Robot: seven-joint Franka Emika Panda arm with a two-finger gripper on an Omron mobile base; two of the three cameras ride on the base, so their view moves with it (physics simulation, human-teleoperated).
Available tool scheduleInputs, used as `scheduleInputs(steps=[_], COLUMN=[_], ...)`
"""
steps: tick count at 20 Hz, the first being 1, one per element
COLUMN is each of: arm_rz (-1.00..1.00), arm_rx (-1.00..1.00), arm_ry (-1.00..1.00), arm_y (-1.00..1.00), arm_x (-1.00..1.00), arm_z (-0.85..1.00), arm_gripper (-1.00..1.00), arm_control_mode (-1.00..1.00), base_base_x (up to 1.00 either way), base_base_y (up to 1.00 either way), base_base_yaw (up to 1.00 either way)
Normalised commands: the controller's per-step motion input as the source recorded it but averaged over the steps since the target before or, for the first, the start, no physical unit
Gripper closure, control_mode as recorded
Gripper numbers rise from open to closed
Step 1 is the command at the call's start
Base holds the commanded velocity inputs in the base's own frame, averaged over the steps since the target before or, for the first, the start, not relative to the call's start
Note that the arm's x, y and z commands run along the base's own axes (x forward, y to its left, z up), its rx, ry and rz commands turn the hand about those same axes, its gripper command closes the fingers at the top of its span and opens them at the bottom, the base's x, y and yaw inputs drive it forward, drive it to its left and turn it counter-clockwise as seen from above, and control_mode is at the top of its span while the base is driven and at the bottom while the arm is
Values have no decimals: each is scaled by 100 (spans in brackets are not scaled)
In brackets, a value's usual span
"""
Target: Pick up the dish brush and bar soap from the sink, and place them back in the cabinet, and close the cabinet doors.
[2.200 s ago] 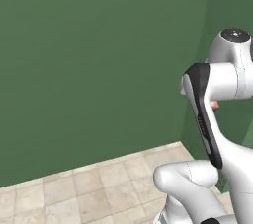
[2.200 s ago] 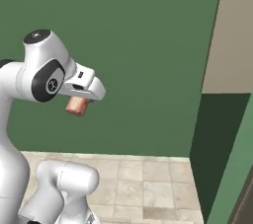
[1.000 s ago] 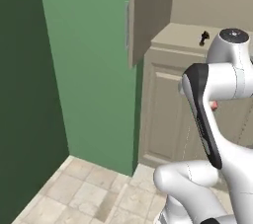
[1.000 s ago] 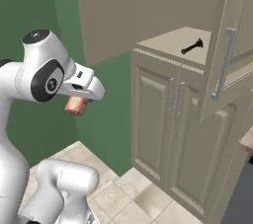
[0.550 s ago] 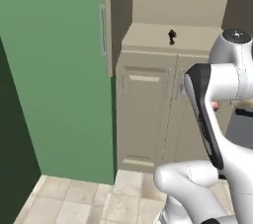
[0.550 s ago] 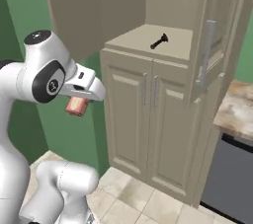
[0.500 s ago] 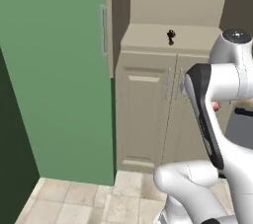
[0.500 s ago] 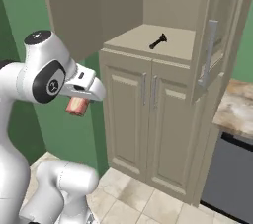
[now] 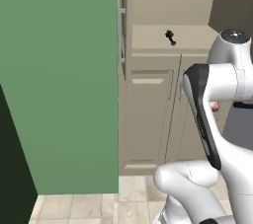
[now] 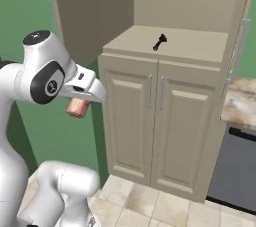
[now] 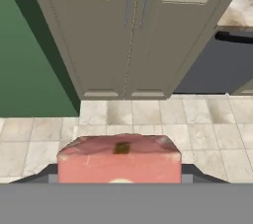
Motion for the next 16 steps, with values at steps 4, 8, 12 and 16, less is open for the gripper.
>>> scheduleInputs(steps=[4, 8, 12, 16], arm_rz=[0, 0, 0, 0], arm_rx=[0, 0, 0, 0], arm_ry=[0, 0, 0, 0], arm_y=[0, 0, 0, 0], arm_x=[0, 0, 0, 0], arm_z=[0, 0, 0, 0], arm_gripper=[100, 100, 100, 100], arm_control_mode=[100, 100, 100, 100], base_base_x=[40, 42, 41, 29], base_base_y=[1, -16, -29, -45], base_base_yaw=[-13, -3, 0, 0])
